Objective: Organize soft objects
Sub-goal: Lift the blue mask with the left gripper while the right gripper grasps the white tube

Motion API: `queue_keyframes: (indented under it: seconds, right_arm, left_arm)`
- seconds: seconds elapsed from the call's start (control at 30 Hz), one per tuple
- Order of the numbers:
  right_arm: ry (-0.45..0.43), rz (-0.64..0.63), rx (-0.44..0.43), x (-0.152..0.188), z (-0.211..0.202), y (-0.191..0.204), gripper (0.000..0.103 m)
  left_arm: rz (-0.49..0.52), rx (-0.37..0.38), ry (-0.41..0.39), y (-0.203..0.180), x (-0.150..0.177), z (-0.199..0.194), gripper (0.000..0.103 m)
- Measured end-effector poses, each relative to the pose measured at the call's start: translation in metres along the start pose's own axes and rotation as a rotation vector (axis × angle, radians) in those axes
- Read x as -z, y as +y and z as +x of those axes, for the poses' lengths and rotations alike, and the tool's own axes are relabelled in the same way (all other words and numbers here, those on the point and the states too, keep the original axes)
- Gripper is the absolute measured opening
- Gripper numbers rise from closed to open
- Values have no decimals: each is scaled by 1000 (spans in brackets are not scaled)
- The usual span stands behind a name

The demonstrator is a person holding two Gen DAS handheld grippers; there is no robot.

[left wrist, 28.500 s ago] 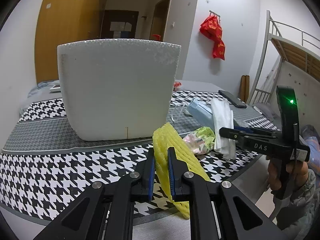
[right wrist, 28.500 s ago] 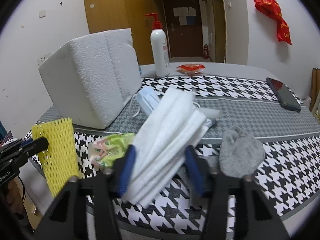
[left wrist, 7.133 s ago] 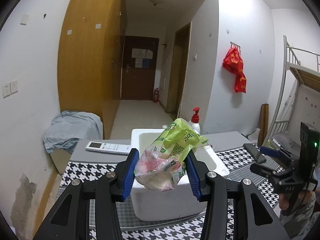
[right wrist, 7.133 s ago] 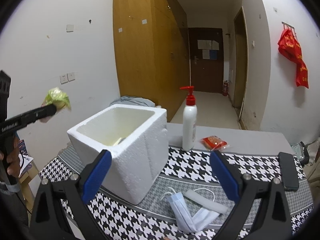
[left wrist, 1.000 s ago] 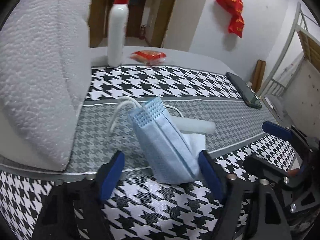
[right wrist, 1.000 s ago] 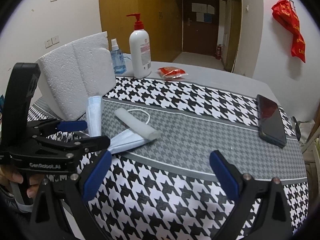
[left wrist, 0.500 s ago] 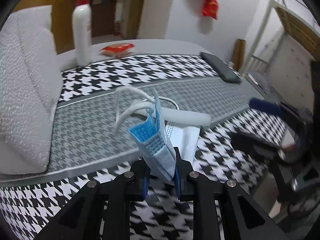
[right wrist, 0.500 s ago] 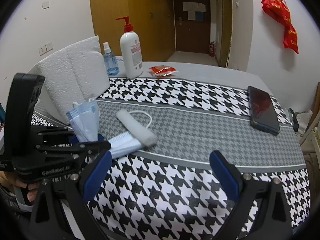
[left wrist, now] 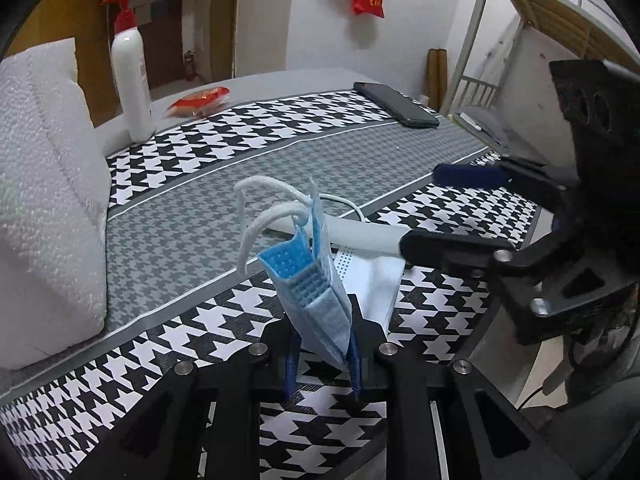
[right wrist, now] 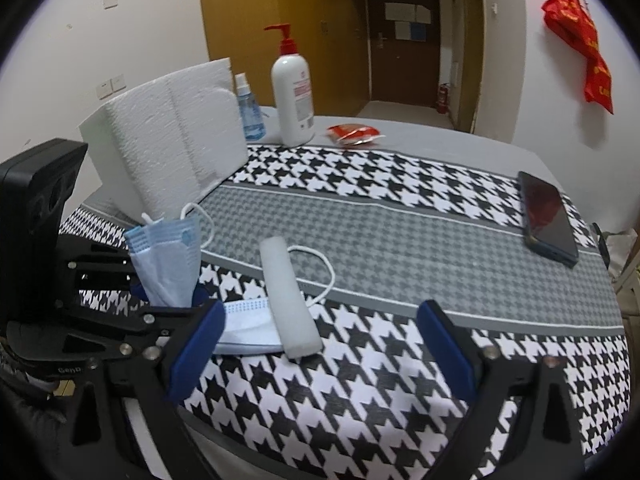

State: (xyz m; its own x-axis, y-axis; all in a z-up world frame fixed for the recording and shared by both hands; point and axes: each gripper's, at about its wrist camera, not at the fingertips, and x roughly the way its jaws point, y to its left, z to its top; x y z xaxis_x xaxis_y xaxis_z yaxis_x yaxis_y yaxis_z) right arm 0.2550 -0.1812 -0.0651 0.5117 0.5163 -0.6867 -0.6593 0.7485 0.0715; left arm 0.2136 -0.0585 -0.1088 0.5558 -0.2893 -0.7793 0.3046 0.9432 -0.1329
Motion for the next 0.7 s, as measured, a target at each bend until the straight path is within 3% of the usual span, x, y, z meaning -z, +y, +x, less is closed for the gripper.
queue_keyframes:
  seconds: [0.3,0.47,0.7]
  right_arm:
    - [60,-33,-51,3,18,6,60]
    - [87,-68,-55,6,24,9,57]
    - [104,-84,-72,5,29,9,45]
  left_arm:
    - [5,-9,5,1,4,0,21]
    - [12,-12,7,0,4,0,21]
    - [11,-11,4,0,4,1,21]
